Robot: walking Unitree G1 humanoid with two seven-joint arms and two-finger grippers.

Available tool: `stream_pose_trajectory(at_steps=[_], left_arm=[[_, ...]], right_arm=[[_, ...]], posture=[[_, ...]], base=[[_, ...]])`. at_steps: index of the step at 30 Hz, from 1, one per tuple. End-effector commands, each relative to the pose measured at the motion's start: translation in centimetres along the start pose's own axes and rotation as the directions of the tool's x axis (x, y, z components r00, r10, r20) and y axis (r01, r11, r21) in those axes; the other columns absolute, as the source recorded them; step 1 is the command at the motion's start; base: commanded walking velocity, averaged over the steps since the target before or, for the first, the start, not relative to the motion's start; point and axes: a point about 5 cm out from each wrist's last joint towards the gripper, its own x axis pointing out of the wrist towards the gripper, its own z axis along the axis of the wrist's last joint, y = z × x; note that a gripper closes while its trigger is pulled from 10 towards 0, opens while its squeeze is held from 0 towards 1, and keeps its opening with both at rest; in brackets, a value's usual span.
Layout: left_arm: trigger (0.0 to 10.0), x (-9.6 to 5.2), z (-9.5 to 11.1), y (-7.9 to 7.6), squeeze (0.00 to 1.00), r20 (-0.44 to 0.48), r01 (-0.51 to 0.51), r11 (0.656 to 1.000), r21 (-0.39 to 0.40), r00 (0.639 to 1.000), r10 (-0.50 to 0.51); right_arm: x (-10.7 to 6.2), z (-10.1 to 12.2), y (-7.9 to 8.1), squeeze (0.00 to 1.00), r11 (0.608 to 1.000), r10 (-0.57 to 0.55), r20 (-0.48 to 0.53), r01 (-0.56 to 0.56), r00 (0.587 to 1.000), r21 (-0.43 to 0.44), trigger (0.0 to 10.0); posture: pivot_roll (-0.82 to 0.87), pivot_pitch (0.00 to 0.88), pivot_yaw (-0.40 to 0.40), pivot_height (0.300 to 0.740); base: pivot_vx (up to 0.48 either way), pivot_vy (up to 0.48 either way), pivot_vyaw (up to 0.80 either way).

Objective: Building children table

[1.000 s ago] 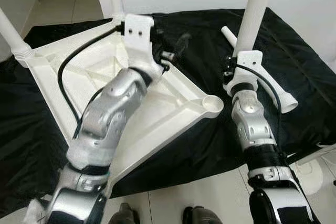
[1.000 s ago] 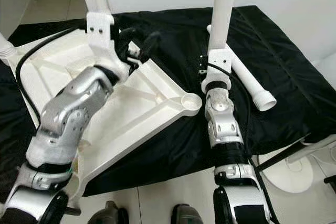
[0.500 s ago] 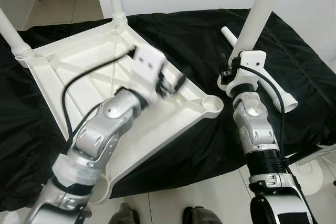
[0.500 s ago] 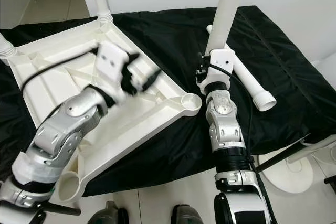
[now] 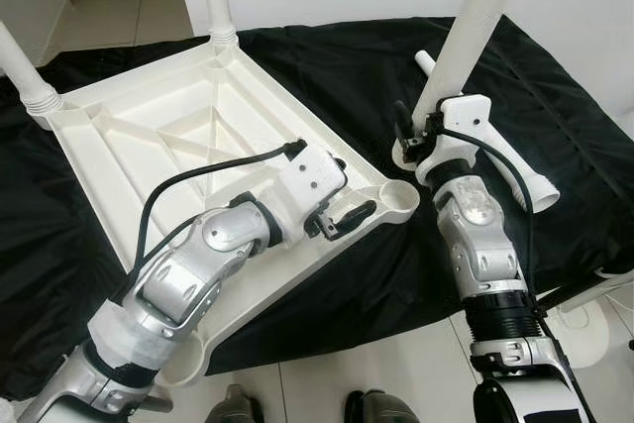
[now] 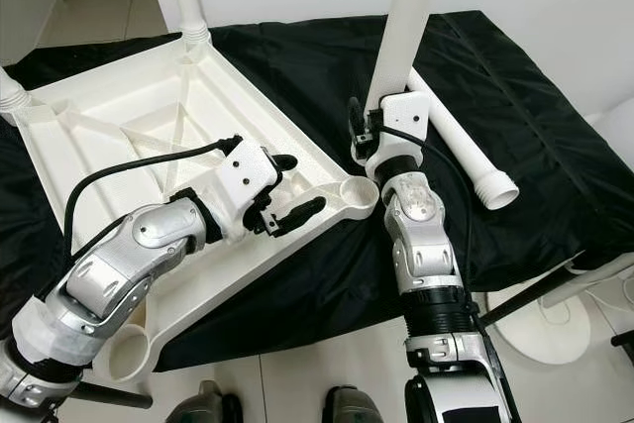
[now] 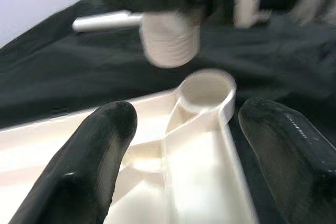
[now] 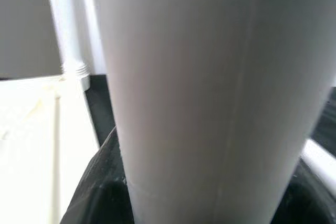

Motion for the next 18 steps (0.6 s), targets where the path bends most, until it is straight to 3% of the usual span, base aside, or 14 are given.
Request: stream_pose_trajectory(at_steps=[1,5,18], left_arm=[[10.0,-0.1,-0.7,-0.4,0.00,-0.029,0.022,0.999,0.032,0.999,-0.021],[10.0,-0.1,-0.8,-0.4,0.00,-0.036,0.017,0.999,0.028,0.999,-0.016],[10.0,-0.4,-0.8,-0.7,0.00,-0.010,0.012,1.000,0.000,1.000,-0.012]], right_arm=[[-0.5,0.2,0.7,0.00,0.998,0.055,0.008,-0.055,0.998,0.011,10.0],[-1.6,-0.7,1.2,0.00,0.994,0.111,-0.018,-0.110,0.994,0.025,10.0],[-3.8,-2.5,1.0,0.00,0.989,0.143,-0.090,-0.140,0.986,0.038,10.0]], posture=[[-0.06,0.106,0.046,0.740],[-0.06,0.108,0.047,0.740],[-0.05,0.115,0.053,0.740]], base=[[0.000,0.000,0.00],[0.000,0.000,0.00],[0.000,0.000,0.00]])
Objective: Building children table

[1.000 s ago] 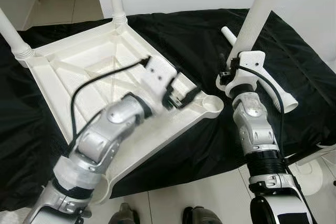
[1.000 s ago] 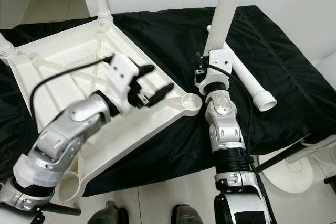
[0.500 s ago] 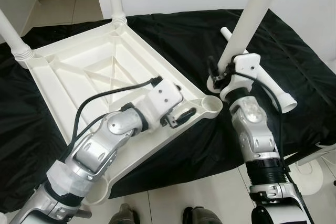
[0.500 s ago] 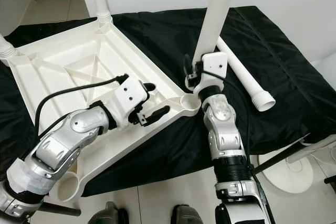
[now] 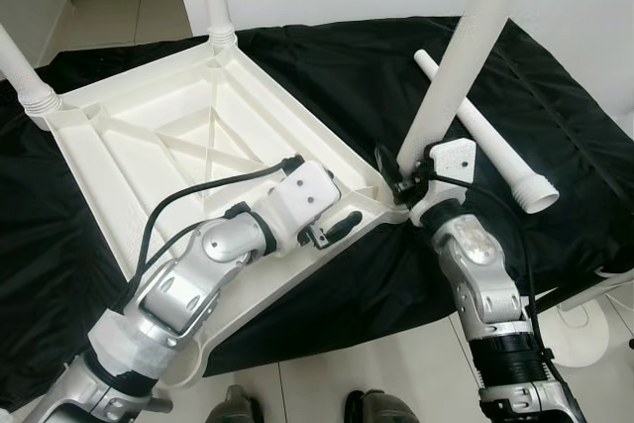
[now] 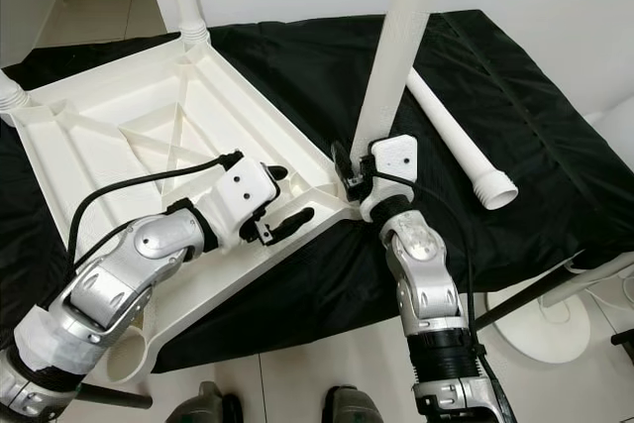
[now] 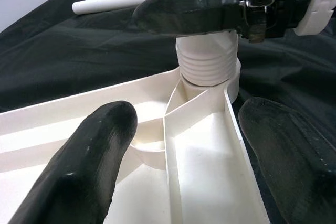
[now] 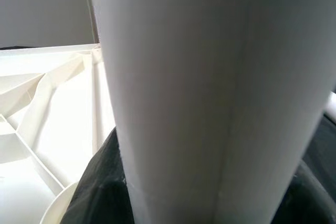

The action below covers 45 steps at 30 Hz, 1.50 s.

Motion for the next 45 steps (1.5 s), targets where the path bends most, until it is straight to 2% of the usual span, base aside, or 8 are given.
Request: stream_pose_trajectory(at_steps=[1,7,17,22,23,30,39,45], left_arm=[[10.0,-0.2,0.1,-0.3,0.00,0.012,0.025,1.000,0.002,1.000,-0.025],[10.0,-0.2,0.0,-0.2,0.00,0.009,0.006,1.000,0.001,1.000,-0.006],[10.0,-0.1,0.1,0.1,0.00,0.013,-0.016,1.000,0.012,1.000,0.016],[10.0,0.0,0.2,0.3,0.00,0.017,-0.031,0.999,0.018,0.999,0.031],[10.0,0.0,0.3,0.5,0.00,0.020,-0.040,0.999,0.023,0.999,0.040],[10.0,0.1,0.5,0.6,0.00,0.030,-0.055,0.998,0.033,0.998,0.054],[10.0,0.1,0.5,0.7,0.00,0.034,-0.060,0.997,0.038,0.998,0.059],[10.0,0.1,0.5,0.7,0.00,0.037,-0.064,0.997,0.042,0.997,0.063]], right_arm=[[-0.7,-0.7,0.2,0.00,1.000,0.020,-0.030,-0.019,0.999,0.010,10.0],[-1.4,-1.8,0.2,0.00,0.998,0.056,-0.067,-0.059,0.996,-0.036,10.0],[-1.3,-3.0,0.4,0.00,0.986,0.147,-0.122,-0.156,0.981,-0.060,10.0],[-1.1,-3.9,0.5,0.00,0.976,0.204,-0.196,-0.215,0.959,-0.036,10.0],[-0.8,-4.1,0.4,0.00,0.976,0.215,-0.225,-0.220,0.950,0.003,10.0],[0.4,-3.7,-0.3,0.00,0.980,0.198,-0.238,-0.193,0.951,0.044,10.0],[0.3,-4.0,-0.1,0.00,0.975,0.223,-0.247,-0.219,0.943,0.044,10.0],[0.0,-4.6,0.0,0.00,0.977,0.204,-0.262,-0.179,0.943,0.116,10.0]], posture=[[-0.05,0.115,0.053,0.740],[-0.05,0.117,0.057,0.740],[-0.05,0.114,0.057,0.740],[-0.05,0.107,0.053,0.740],[-0.05,0.101,0.049,0.740],[-0.05,0.092,0.043,0.740],[-0.04,0.085,0.041,0.740],[-0.04,0.083,0.041,0.740]], base=[[0.000,0.000,0.00],[0.000,0.000,0.00],[0.000,0.000,0.00],[0.000,0.000,0.00],[0.000,0.000,0.00],[0.000,0.000,0.00],[0.000,0.000,0.00],[0.000,0.000,0.00]])
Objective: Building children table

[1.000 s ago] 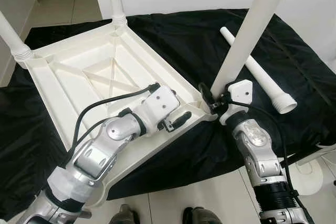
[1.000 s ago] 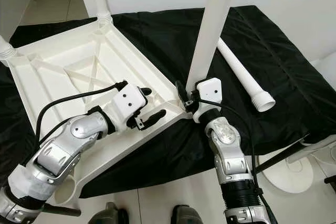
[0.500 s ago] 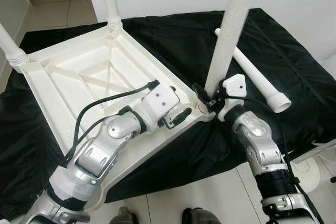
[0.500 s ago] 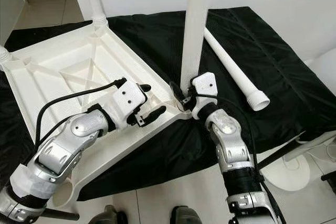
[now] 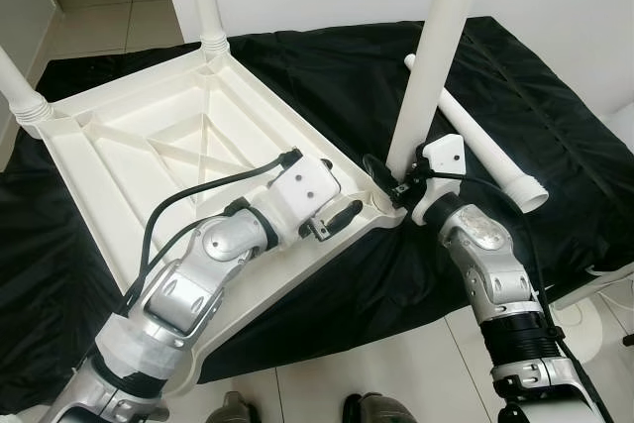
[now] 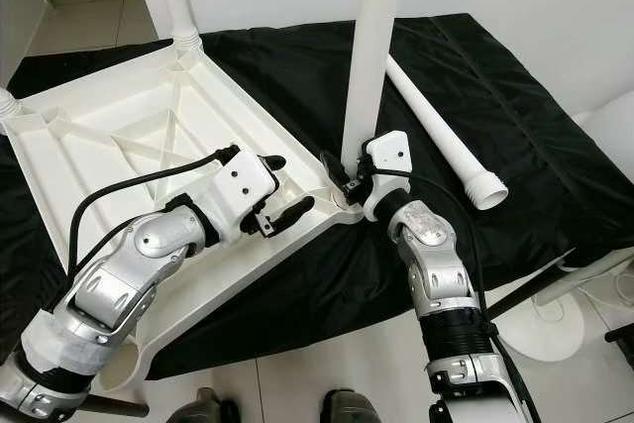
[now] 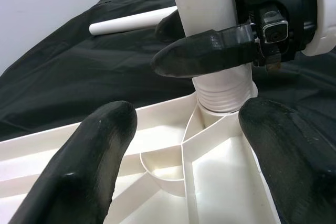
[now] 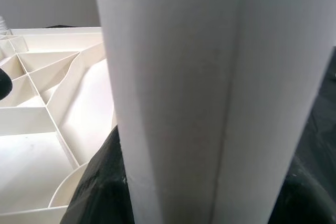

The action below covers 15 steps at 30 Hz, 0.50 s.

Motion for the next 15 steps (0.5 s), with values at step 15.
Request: stream_pose_trajectory(at_steps=[15], left_arm=[[10.0,-0.18,-0.12,0.16,0.00,0.002,-0.007,1.000,0.021,1.000,0.007]], right_arm=[[-1.25,-4.08,1.64,0.00,0.992,-0.034,-0.142,0.050,0.989,0.114,10.0]], posture=[[-0.05,0.081,0.045,0.740]], base=[[0.000,0.000,0.00]])
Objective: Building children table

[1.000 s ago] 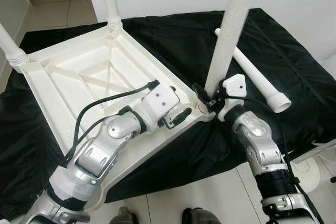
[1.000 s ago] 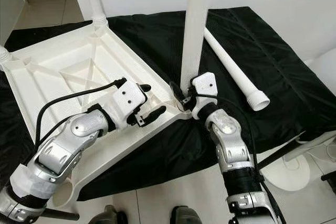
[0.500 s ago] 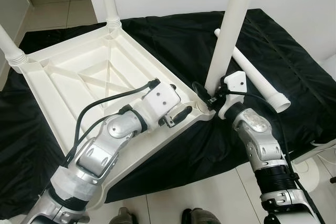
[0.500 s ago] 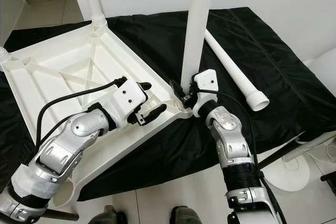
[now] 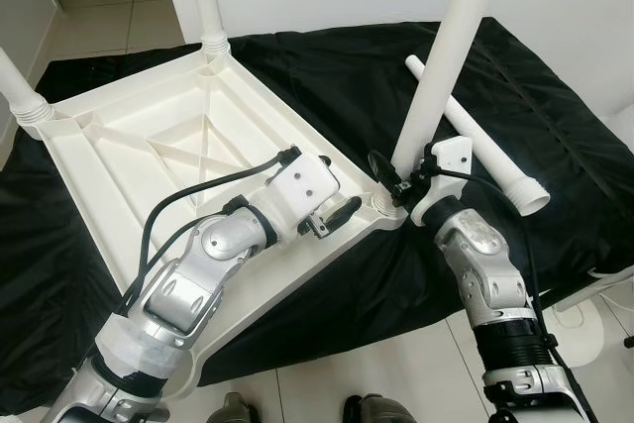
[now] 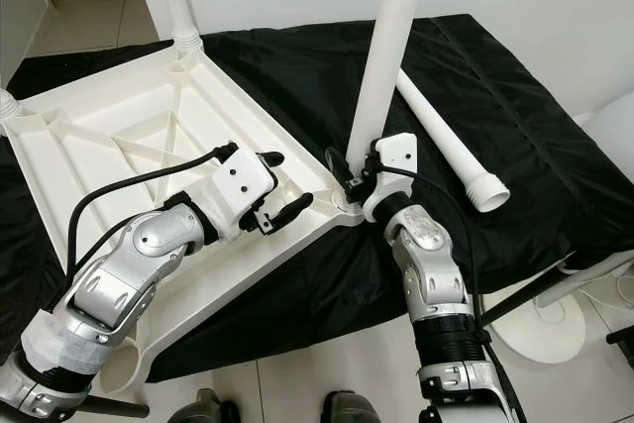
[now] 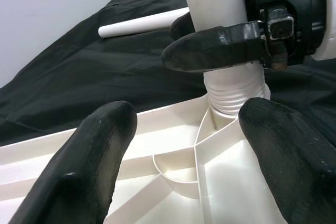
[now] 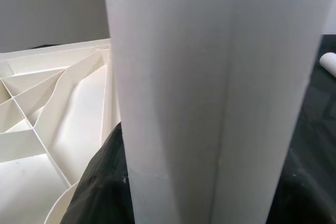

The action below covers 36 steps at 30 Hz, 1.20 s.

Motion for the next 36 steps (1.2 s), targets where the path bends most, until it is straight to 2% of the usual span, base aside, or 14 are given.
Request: stream_pose_trajectory(at_steps=[1,6,10,13,18,22,23,29,36], left_arm=[[10.0,-0.2,-0.3,-0.1,0.00,-0.007,0.010,1.000,0.004,1.000,-0.010],[10.0,-0.2,-0.2,0.0,0.00,-0.006,0.005,1.000,0.004,1.000,-0.005],[10.0,-0.3,-0.2,0.0,0.00,-0.007,0.000,1.000,0.005,1.000,0.000],[10.0,-0.3,-0.3,0.0,0.00,-0.008,-0.001,1.000,0.003,1.000,0.001],[10.0,-0.3,-0.2,0.1,0.00,-0.008,-0.002,1.000,0.004,1.000,0.002],[10.0,-0.3,-0.2,0.1,0.00,-0.008,-0.004,1.000,0.004,1.000,0.004],[10.0,-0.3,-0.2,0.1,0.00,-0.008,-0.005,1.000,0.004,1.000,0.005],[10.0,-0.2,-0.1,0.3,0.00,-0.006,-0.011,1.000,0.005,1.000,0.011],[10.0,0.0,0.2,0.3,0.00,0.007,-0.019,1.000,0.002,1.000,0.019]], right_arm=[[-1.0,-3.7,1.1,0.00,0.999,0.030,-0.161,-0.026,0.986,0.024,10.0],[-1.9,-3.4,1.9,0.00,0.995,0.058,-0.073,-0.064,0.996,-0.078,10.0],[-2.4,-3.5,2.3,0.00,0.995,0.056,-0.037,-0.059,0.998,-0.078,10.0],[-2.6,-3.4,2.7,0.00,0.999,0.044,0.006,-0.044,0.999,-0.030,10.0],[-2.6,-3.2,3.0,0.00,0.997,0.061,0.035,-0.059,0.998,-0.044,10.0],[-2.7,-3.4,3.1,0.00,0.997,0.060,0.027,-0.058,0.998,-0.045,10.0],[-2.6,-3.8,2.9,0.00,0.998,0.052,-0.015,-0.052,0.999,-0.019,10.0],[-1.5,-3.8,2.1,0.00,0.999,0.045,-0.133,-0.047,0.990,-0.012,10.0],[-0.5,-2.7,2.0,0.00,0.997,0.080,-0.135,-0.081,0.988,-0.004,10.0]], posture=[[-0.05,0.081,0.045,0.740],[-0.04,0.087,0.042,0.740],[-0.05,0.091,0.041,0.740],[-0.05,0.096,0.044,0.740],[-0.05,0.099,0.044,0.740],[-0.05,0.103,0.046,0.740],[-0.05,0.106,0.046,0.740],[-0.05,0.116,0.048,0.740],[-0.05,0.113,0.042,0.740]], base=[[0.000,0.000,0.00],[0.000,0.000,0.00],[0.000,0.000,0.00],[0.000,0.000,0.00],[0.000,0.000,0.00],[0.000,0.000,0.00],[0.000,0.000,0.00],[0.000,0.000,0.00],[0.000,0.000,0.00]])
